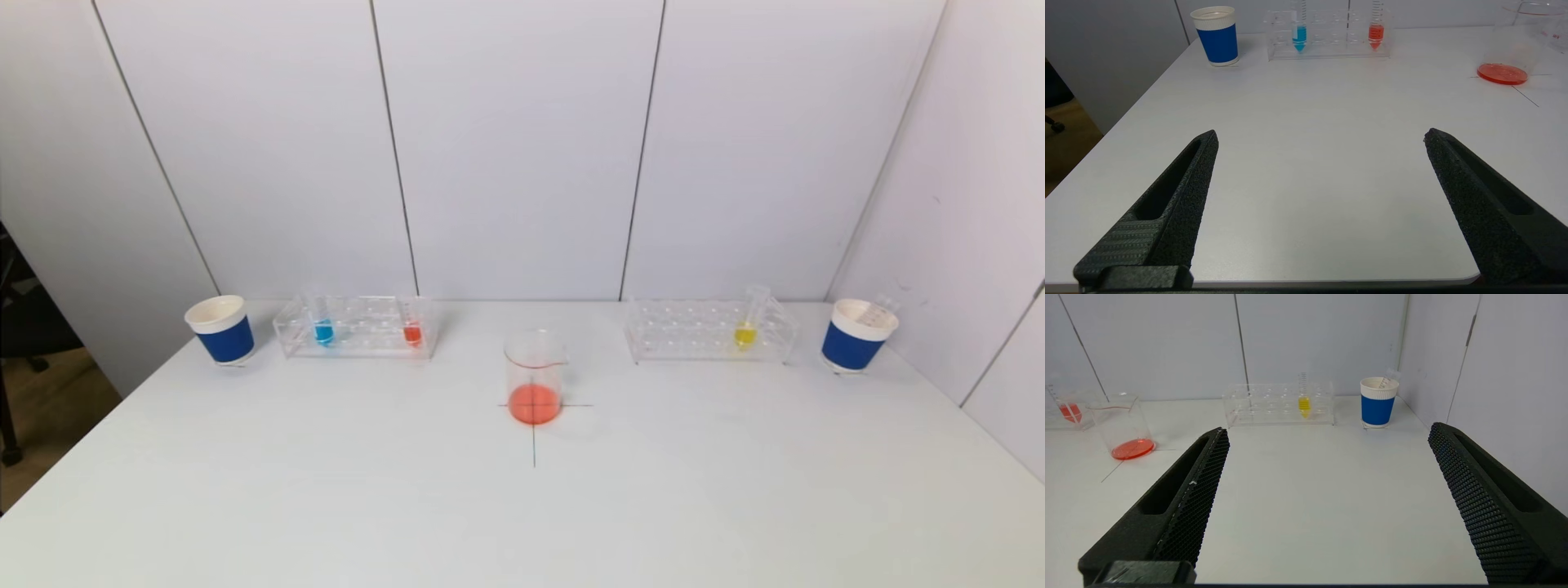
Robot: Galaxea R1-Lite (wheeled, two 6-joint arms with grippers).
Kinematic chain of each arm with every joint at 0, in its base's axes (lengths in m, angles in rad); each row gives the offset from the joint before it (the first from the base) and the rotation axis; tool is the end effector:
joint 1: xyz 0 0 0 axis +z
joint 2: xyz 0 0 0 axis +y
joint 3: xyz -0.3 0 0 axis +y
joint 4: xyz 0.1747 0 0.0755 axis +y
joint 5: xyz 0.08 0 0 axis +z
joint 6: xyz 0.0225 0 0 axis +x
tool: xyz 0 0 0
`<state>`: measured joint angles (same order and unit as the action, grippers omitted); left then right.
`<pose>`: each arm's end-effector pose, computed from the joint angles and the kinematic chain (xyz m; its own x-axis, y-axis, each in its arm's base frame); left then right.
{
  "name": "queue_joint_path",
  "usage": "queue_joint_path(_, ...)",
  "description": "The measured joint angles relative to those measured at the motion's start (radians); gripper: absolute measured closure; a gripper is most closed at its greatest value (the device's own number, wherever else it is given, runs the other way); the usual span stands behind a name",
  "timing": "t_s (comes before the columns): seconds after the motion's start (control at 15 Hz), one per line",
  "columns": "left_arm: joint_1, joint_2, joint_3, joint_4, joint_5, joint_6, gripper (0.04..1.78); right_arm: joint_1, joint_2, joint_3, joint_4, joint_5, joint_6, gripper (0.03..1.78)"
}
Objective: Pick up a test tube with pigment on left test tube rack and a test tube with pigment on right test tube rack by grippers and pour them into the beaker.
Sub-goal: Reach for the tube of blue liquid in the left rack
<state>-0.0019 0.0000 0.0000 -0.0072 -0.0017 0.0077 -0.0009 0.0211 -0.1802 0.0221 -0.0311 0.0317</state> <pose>-0.0228 0.0000 0.0762 1.0000 -0.0036 0.0072 0.0035 1.0000 0.0077 -0.0379 -0.0007 0.1226 0.9901 -0.0320 0.1365 0.0274 0.9990 0.0356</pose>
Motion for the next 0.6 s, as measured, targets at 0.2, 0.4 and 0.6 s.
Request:
queue_joint_path(0.2, 0.000, 0.000, 0.000, 0.000, 0.000, 0.000, 0.06, 0.001, -0.018, 0.014, 0.001, 0.002, 0.000, 0.04)
queue_joint_path(0.4, 0.000, 0.000, 0.000, 0.000, 0.000, 0.000, 0.06, 0.001, -0.021, 0.083, -0.029, -0.001, -0.004, 0.04)
queue_joint_path(0.6, 0.000, 0.000, 0.000, 0.000, 0.000, 0.000, 0.06, 0.001, -0.022, 0.163, -0.060, 0.000, -0.040, 0.04)
